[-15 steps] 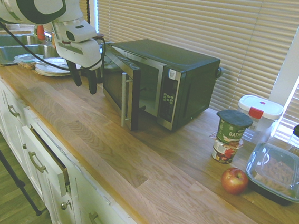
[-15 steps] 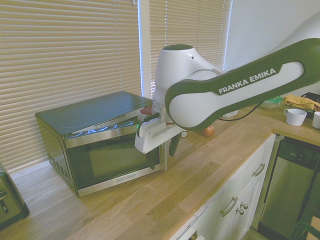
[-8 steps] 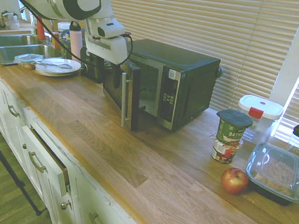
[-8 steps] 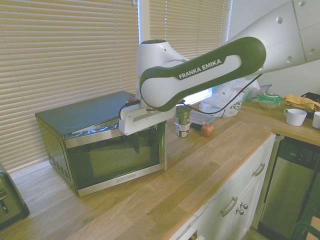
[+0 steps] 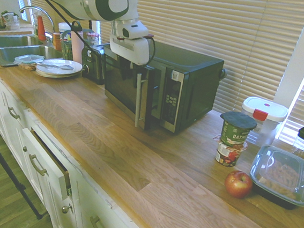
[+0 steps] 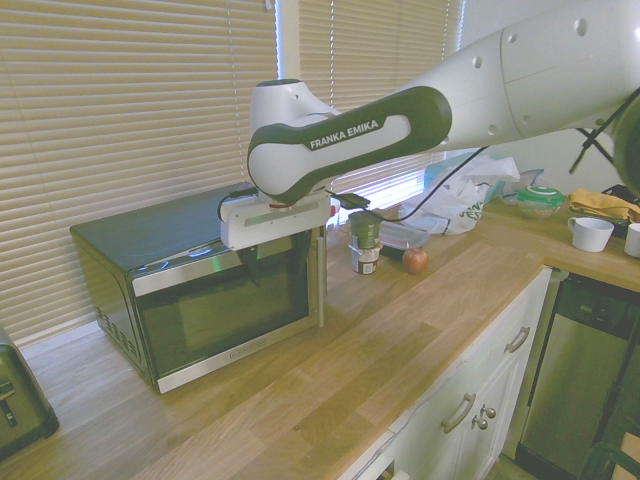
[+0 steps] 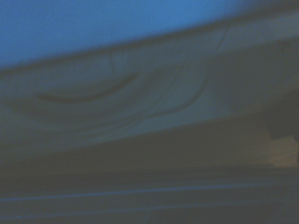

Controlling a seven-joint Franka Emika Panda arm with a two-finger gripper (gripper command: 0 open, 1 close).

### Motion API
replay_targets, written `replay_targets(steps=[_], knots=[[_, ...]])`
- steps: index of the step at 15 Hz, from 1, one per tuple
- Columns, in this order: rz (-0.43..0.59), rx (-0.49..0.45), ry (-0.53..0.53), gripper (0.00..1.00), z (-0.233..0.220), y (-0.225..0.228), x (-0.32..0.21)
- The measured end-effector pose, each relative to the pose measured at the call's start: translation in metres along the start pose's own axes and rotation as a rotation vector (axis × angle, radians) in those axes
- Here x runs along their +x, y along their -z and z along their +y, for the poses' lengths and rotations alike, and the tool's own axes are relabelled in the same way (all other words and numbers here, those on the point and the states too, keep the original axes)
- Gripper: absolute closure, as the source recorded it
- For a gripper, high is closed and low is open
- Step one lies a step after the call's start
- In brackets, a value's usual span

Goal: Close the microwave

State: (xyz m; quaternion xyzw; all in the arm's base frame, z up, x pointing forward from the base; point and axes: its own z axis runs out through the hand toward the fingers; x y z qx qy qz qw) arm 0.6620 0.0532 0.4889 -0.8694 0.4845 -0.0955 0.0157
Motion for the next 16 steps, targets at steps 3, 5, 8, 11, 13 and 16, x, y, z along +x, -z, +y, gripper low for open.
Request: replay_targets(steps=[3, 5, 8, 11, 13, 16], knots=[[-0.011, -0.037, -0.008, 0.00, -0.018, -0.004, 0.014], [-0.023, -0.051, -0.008, 0.00, -0.028, -0.005, 0.017], [-0.030, -0.041, -0.005, 0.00, -0.035, -0.006, 0.019], [-0.018, -0.015, 0.026, 0.00, -0.023, -0.004, 0.009], [-0.022, -0.023, 0.066, 0.00, -0.006, 0.004, -0.005], [-0.040, -0.041, 0.096, 0.00, 0.027, 0.008, -0.020]])
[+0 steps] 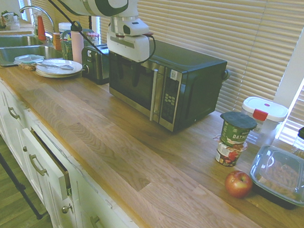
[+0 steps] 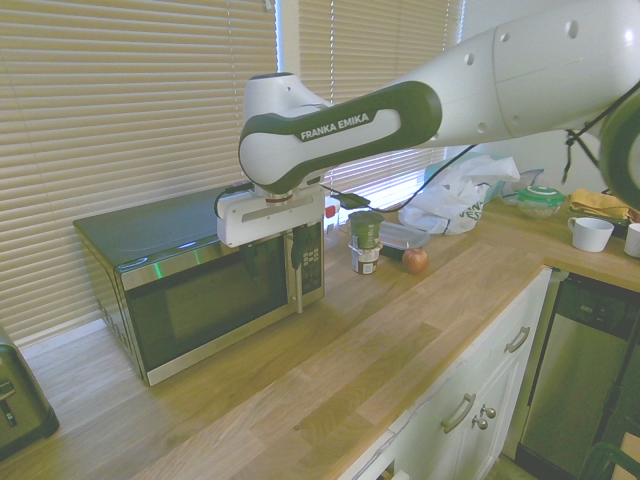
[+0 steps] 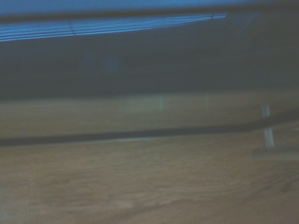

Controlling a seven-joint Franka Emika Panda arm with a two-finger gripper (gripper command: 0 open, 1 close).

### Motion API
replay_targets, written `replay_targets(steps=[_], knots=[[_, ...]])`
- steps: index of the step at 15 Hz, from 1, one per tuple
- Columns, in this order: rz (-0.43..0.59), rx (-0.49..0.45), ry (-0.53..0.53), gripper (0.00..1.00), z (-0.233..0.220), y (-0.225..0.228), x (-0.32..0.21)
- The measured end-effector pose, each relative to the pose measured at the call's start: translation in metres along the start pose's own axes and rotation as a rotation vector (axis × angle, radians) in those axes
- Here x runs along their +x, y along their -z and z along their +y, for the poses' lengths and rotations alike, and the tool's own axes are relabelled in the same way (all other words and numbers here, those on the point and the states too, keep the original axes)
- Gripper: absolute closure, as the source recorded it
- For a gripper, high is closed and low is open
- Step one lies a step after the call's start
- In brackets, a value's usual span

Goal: Close the microwave

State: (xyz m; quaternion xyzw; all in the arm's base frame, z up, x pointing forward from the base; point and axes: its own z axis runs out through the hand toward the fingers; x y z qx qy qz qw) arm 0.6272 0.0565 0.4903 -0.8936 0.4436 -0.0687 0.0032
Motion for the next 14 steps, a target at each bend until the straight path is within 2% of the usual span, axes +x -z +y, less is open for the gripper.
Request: replay_targets(steps=[7, 14], knots=[[-0.029, -0.013, -0.003, 0.00, 0.096, -0.043, -0.027], [-0.001, 0.005, -0.043, 0.00, 0.193, -0.053, -0.066]])
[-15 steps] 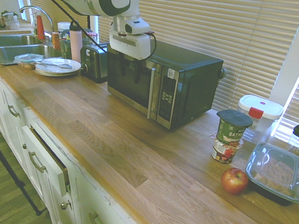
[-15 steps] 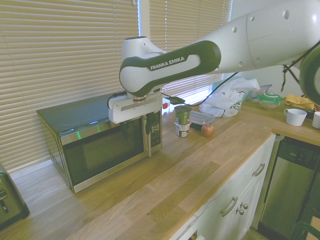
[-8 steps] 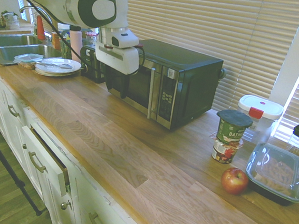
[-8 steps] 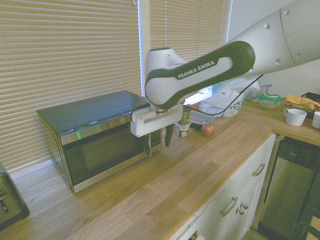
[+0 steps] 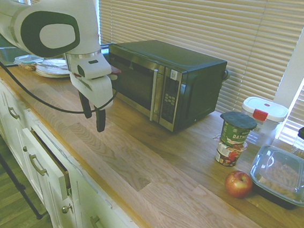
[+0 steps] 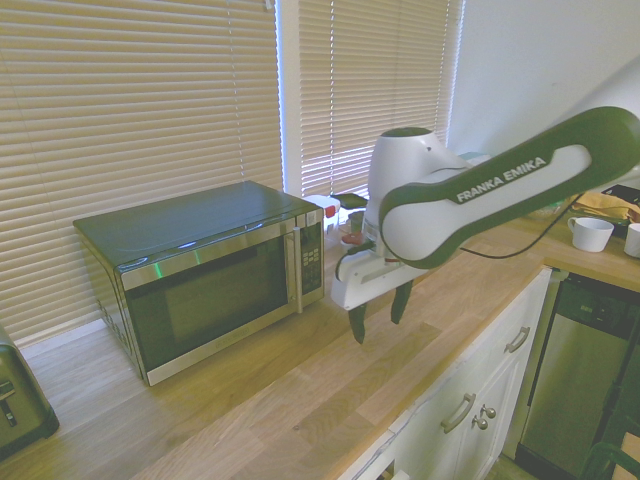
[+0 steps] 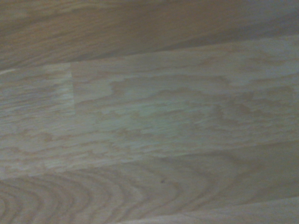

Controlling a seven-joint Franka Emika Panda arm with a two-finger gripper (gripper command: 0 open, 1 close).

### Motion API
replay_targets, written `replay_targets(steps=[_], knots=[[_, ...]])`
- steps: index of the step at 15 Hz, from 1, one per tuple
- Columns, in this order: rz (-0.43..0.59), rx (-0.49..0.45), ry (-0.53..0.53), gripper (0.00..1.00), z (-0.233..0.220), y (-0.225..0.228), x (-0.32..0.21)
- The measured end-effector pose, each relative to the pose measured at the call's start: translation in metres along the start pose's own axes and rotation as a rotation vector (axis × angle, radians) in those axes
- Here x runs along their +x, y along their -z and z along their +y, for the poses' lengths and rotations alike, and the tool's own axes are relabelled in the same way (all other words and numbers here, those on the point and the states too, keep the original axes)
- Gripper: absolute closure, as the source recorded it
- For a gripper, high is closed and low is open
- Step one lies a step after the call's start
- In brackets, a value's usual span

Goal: Close the microwave

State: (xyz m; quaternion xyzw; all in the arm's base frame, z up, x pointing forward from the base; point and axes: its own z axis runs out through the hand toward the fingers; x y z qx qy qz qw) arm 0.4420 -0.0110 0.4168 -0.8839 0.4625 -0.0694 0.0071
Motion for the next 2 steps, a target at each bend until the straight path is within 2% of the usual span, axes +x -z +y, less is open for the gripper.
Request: replay_targets(steps=[2], knots=[[0.007, 0.006, -0.004, 0.00, 0.0083, 0.0046, -0.0036]])
